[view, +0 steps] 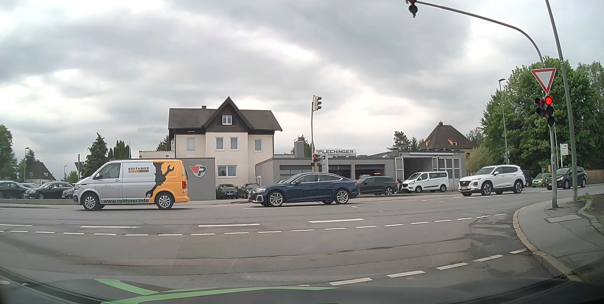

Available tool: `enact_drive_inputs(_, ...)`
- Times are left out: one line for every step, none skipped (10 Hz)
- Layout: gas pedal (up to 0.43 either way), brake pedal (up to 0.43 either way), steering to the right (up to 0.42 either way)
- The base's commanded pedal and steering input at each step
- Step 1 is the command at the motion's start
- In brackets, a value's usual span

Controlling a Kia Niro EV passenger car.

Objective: Follow the waypoints while adhering to traffic rules and regulations

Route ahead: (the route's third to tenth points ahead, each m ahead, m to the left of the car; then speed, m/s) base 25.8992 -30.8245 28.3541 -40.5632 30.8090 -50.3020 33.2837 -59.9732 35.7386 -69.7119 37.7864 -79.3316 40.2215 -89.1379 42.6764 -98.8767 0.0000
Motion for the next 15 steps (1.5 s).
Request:
enact_drive_inputs(0.0,0.274,0.101)
enact_drive_inputs(0.0,0.274,0.101)
enact_drive_inputs(0.0,0.274,0.101)
enact_drive_inputs(0.0,0.274,0.101)
enact_drive_inputs(0.0,0.274,0.101)
enact_drive_inputs(0.0,0.274,0.101)
enact_drive_inputs(0.0,0.274,0.101)
enact_drive_inputs(0.0,0.274,0.101)
enact_drive_inputs(0.0,0.274,0.101)
enact_drive_inputs(0.0,0.274,0.101)
enact_drive_inputs(0.0,0.274,0.101)
enact_drive_inputs(0.0,0.274,0.101)
enact_drive_inputs(0.0,0.274,0.101)
enact_drive_inputs(0.0,0.274,0.101)
enact_drive_inputs(0.0,0.274,0.101)
